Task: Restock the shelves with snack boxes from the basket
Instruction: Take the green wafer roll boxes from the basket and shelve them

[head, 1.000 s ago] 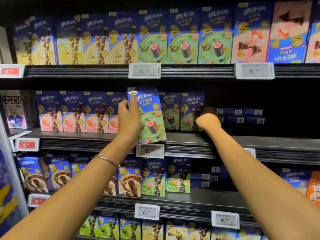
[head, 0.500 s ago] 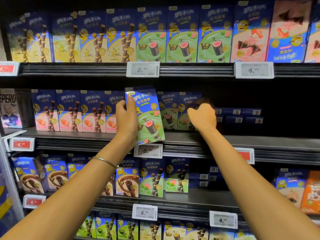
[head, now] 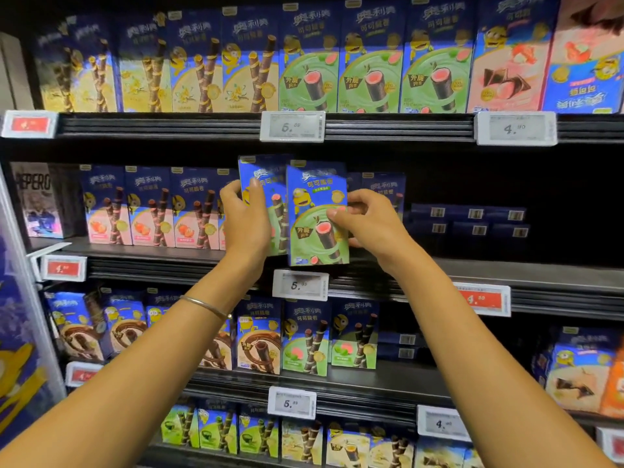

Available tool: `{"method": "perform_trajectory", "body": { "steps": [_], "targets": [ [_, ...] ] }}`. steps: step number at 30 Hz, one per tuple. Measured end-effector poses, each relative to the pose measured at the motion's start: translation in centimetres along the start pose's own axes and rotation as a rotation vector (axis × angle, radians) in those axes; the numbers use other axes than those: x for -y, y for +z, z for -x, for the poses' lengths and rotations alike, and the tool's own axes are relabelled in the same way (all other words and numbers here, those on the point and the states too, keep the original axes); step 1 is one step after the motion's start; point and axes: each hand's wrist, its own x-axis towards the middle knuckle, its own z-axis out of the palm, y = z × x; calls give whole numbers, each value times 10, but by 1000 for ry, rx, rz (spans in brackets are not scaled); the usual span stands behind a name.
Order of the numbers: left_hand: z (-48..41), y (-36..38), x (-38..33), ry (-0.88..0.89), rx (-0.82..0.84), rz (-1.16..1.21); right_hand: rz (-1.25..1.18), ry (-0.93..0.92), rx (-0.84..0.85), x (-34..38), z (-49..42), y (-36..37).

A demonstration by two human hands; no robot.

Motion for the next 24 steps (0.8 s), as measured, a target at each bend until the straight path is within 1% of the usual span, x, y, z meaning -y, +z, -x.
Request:
{"method": "perform_trajectory", "body": {
  "steps": [2, 4, 7, 10, 13, 17, 24],
  "targets": [
    [-6, -14, 2, 32, -52, -11, -30, 29, -126, -5, -8, -8],
    [-11, -27, 3, 24, -84, -21, 7, 83, -230, -10, -17, -9],
    [-12, -42, 1, -43, -61, 0, 214, 111, -285, -18, -27, 4],
    [-12, -49, 0, -54, -53, -10, 398, 98, -282, -20, -34, 23],
    [-11, -53, -2, -59, -50, -16, 493, 92, -256, -18, -41, 43],
    [-11, -55, -2, -61, -26, -1, 556, 128, -241, -19, -49, 61],
    [-10, -59, 3, -58, 5, 18, 555, 182, -222, -21, -59, 76]
  ]
}}
